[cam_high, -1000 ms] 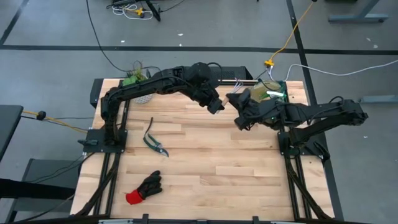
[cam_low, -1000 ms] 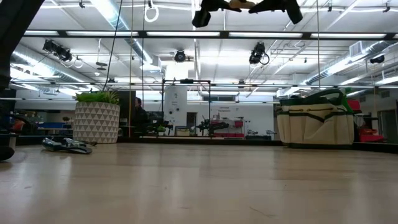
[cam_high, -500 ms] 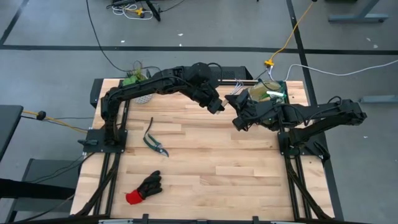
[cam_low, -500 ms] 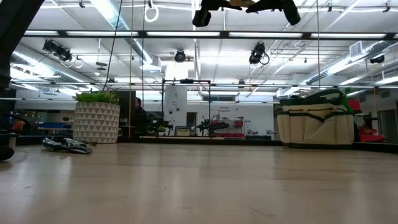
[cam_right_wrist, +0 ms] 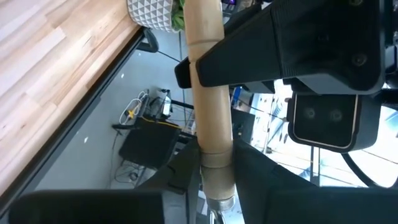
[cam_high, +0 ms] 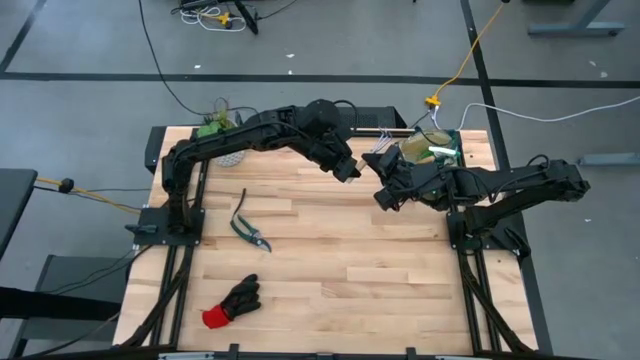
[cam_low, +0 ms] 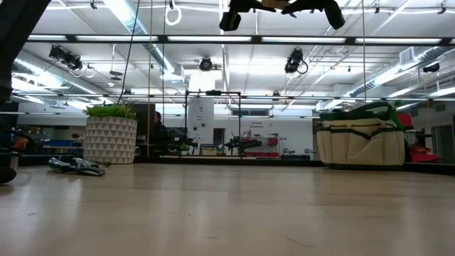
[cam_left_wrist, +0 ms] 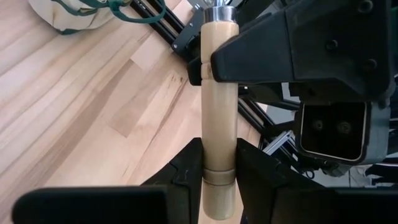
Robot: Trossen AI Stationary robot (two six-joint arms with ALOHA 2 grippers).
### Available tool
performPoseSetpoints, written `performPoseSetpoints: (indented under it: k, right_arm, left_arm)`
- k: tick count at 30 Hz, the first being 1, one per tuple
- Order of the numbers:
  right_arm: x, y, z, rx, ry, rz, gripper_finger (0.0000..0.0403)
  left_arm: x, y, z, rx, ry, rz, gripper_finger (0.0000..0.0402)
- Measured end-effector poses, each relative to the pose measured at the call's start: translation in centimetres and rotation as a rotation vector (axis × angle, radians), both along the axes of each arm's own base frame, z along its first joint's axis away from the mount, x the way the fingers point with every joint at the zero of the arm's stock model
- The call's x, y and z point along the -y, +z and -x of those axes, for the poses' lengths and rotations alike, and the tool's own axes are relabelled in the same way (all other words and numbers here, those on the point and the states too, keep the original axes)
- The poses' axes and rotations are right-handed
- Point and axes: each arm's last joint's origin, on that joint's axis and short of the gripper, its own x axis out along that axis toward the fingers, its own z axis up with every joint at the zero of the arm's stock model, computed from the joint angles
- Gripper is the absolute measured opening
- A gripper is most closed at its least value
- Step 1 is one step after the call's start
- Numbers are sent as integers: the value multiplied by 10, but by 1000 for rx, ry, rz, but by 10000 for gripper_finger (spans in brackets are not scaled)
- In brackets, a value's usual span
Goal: Pick & Place Garden tools in Gardening bag
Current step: Put the brown hand rake into the gardening bag
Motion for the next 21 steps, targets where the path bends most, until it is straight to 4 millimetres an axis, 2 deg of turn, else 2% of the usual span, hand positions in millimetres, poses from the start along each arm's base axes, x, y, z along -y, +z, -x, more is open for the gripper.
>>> performPoseSetpoints:
  k: [11,17,21]
  right_arm:
    - [0,0,0,-8,4,7,75]
    - [0,1,0,2,7,2,74]
    - [0,0,0,4,6,-1,74]
  left_arm:
    - [0,0,0,2,-4,-2,94]
    - [1,0,0,5,-6,-11,113]
    - [1,0,-1,4,10,-26,139]
